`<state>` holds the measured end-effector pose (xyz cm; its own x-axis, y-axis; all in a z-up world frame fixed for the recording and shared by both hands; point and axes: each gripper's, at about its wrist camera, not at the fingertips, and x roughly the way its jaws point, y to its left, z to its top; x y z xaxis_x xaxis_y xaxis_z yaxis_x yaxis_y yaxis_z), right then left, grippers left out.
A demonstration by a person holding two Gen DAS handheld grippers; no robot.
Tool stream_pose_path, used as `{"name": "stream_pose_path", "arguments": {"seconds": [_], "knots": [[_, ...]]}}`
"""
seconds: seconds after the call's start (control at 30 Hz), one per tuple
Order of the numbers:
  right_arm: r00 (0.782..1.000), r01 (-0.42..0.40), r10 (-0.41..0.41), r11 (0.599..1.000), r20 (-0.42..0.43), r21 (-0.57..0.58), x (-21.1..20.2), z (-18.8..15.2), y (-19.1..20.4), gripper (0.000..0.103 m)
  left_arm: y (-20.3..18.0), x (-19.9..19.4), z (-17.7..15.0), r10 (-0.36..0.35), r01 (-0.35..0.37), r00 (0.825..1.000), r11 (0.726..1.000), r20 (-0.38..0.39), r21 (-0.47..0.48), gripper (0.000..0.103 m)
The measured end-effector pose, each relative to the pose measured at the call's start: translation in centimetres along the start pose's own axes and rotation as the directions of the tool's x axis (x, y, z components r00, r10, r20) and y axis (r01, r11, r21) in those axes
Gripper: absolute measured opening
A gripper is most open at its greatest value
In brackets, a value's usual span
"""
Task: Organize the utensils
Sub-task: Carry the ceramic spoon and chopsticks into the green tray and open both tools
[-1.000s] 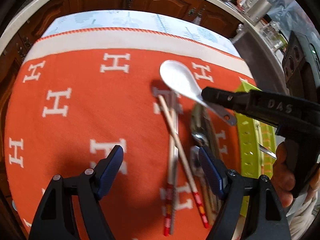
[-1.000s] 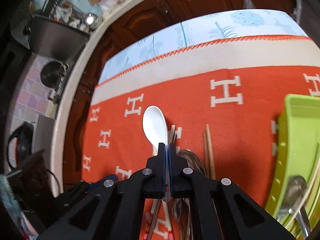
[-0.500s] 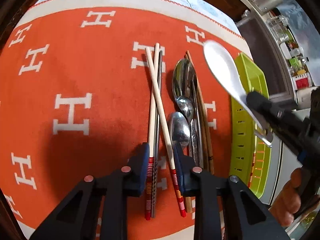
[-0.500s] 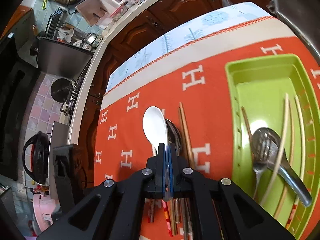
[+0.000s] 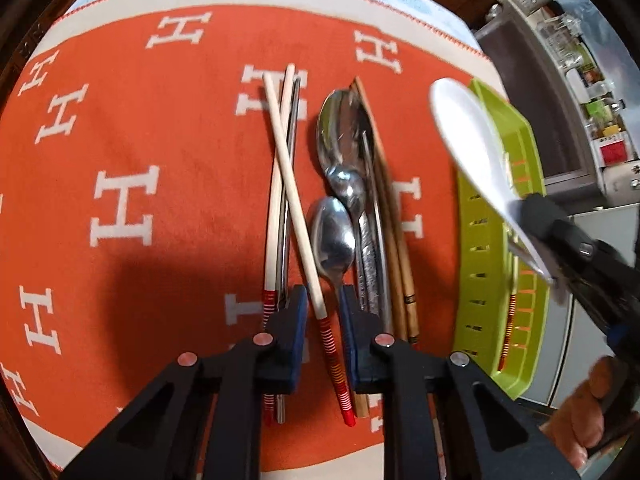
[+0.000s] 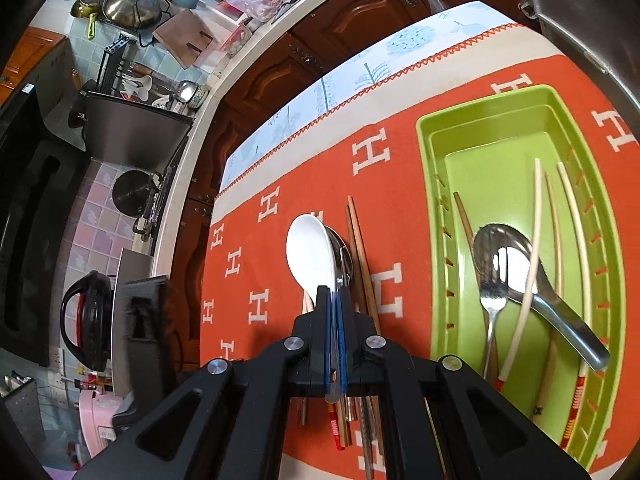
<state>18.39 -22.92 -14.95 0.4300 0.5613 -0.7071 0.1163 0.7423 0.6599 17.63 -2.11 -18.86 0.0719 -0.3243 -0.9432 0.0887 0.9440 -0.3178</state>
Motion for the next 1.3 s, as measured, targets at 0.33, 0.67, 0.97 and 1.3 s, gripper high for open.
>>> {"name": "stream_pose_path", "arguments": {"seconds": [0.33,0.67,0.97,1.3], "knots": [[0.997,-0.011,0.008,1.000,0.075,0.029,-5.2,-1.2,-1.6,0.002,-1.5,0.3,-0.6,0.060,-0.061,0.995,0.998,0.084,0.012,0.005],[0.974,0.104,-0.135,0.980,0.181,0.172,-10.8,-1.8,-8.1,0.002,-3.8,-5.1,-2.4,-0.054,0.051,0.983,0.998,0.175,0.025,0.003],[0.916,0.285,-0.343,0.922,0.210,0.261,-11.0,-1.5,-11.8,0.002,-9.9,-6.7,-1.6,-0.143,0.120,0.979,0.981,0.147,0.155,0.003],[0.949,0.257,-0.295,0.927,0.110,0.273,-6.6,-0.7,-12.3,0.008,-15.1,-0.6,0.0,-0.101,0.094,0.995,0.970,0.017,0.226,0.004]]}}
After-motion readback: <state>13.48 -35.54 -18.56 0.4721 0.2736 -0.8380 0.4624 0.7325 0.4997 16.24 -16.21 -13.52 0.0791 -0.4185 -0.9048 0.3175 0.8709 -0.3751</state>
